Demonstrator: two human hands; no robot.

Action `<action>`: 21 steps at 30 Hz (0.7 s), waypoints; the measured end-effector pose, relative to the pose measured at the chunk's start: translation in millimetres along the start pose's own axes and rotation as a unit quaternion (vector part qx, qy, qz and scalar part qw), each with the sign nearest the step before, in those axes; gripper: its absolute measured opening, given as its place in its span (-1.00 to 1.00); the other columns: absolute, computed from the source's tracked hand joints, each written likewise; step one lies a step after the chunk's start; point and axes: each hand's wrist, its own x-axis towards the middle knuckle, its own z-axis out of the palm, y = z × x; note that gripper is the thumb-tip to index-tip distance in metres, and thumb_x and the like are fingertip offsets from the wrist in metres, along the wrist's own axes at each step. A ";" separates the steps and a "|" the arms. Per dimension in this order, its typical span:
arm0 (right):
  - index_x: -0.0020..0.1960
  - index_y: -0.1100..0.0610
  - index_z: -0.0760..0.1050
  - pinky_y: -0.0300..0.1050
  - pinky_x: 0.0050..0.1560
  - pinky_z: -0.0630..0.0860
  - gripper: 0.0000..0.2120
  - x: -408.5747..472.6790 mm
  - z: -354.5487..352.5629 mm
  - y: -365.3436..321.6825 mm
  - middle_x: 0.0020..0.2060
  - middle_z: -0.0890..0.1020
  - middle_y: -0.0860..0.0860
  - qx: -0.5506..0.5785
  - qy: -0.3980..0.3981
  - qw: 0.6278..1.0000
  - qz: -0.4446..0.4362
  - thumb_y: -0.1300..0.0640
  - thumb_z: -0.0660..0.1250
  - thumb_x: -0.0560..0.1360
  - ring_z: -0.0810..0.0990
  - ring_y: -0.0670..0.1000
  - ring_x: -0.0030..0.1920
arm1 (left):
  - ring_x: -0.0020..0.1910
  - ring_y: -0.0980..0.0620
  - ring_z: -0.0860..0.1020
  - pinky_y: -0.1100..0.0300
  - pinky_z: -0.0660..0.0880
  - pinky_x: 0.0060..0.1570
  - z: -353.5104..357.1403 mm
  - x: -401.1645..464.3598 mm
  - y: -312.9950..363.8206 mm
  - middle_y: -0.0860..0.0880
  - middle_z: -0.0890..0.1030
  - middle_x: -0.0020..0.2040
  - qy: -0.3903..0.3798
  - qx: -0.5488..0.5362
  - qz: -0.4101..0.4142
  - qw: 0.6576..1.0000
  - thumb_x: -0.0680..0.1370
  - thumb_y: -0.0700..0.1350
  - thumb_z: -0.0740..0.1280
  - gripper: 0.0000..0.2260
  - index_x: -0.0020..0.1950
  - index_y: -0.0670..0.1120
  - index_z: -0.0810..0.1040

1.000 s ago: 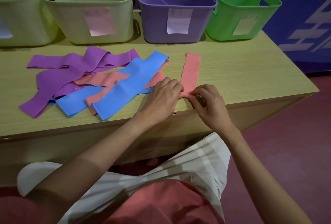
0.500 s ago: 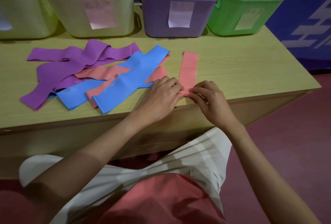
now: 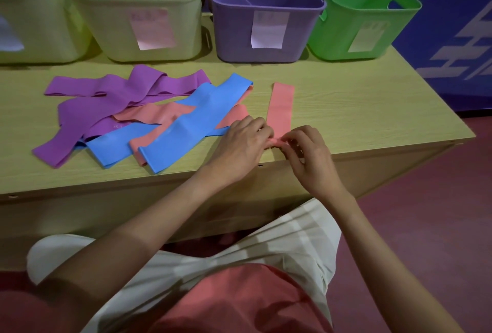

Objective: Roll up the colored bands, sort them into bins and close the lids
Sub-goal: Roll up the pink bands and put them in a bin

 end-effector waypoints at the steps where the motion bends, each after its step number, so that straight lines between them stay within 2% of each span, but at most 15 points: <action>1: 0.03 0.25 0.54 0.00 -0.17 0.49 -0.85 -0.4 -0.2 0.7 -0.11 0.52 0.07 -0.001 -0.007 1.000 -0.003 0.16 0.35 0.55 0.48 0.06 -0.11 | -0.10 -0.05 0.46 0.03 0.44 -0.09 0.5 0.0 -0.8 -0.04 0.54 -0.05 0.001 0.001 0.000 1.000 0.58 -0.15 0.32 -0.94 0.01 -0.12 0.55; 5: 0.01 0.24 0.56 0.00 -0.16 0.46 -0.86 2.3 -3.2 4.4 -0.15 0.53 0.07 -0.021 -0.015 1.000 -0.013 0.18 0.39 0.52 0.47 0.07 -0.14 | -0.08 -0.03 0.47 0.06 0.44 -0.07 -0.5 1.6 -2.5 -0.03 0.56 -0.05 0.005 -0.027 -0.008 1.000 0.58 -0.10 0.33 -0.88 0.03 -0.12 0.58; 9: 0.00 0.23 0.58 -0.02 -0.17 0.44 -0.86 5.9 -3.5 4.6 -0.17 0.55 0.07 -0.036 -0.016 0.999 -0.012 0.16 0.38 0.53 0.46 0.06 -0.15 | -0.01 -0.03 0.48 0.09 0.41 0.00 -5.6 2.0 -2.1 -0.03 0.57 0.01 -0.004 -0.065 -0.021 0.998 0.56 -0.04 0.34 -0.78 0.14 -0.13 0.52; 13: -0.04 0.17 0.60 -0.03 -0.20 0.42 -0.91 4.3 -1.9 5.0 -0.21 0.59 -0.01 -0.044 0.009 0.999 -0.008 0.15 0.39 0.54 0.43 0.05 -0.20 | -0.06 -0.04 0.46 0.03 0.44 -0.03 -7.4 4.1 -1.0 -0.03 0.53 -0.03 -0.019 -0.065 -0.020 0.998 0.54 -0.09 0.36 -0.85 0.04 -0.12 0.48; 16: -0.05 0.15 0.62 -0.04 -0.22 0.42 -0.94 2.4 -0.6 4.4 -0.23 0.60 -0.03 -0.038 0.029 0.999 0.003 0.17 0.40 0.53 0.43 0.05 -0.22 | -0.03 -0.01 0.48 0.07 0.45 0.00 -7.7 5.3 -1.1 -0.04 0.48 0.01 -0.018 -0.069 -0.023 0.997 0.55 -0.11 0.35 -0.88 0.03 -0.13 0.49; 21: -0.01 0.16 0.65 -0.16 -0.17 0.40 -0.92 1.4 3.7 3.6 -0.17 0.63 -0.01 -0.051 0.056 0.997 0.002 0.19 0.41 0.52 0.45 0.06 -0.12 | -0.04 -0.01 0.51 0.07 0.47 -0.03 -7.4 5.6 -1.7 -0.06 0.49 0.01 -0.017 -0.065 -0.022 0.998 0.56 -0.11 0.35 -0.87 0.03 -0.15 0.53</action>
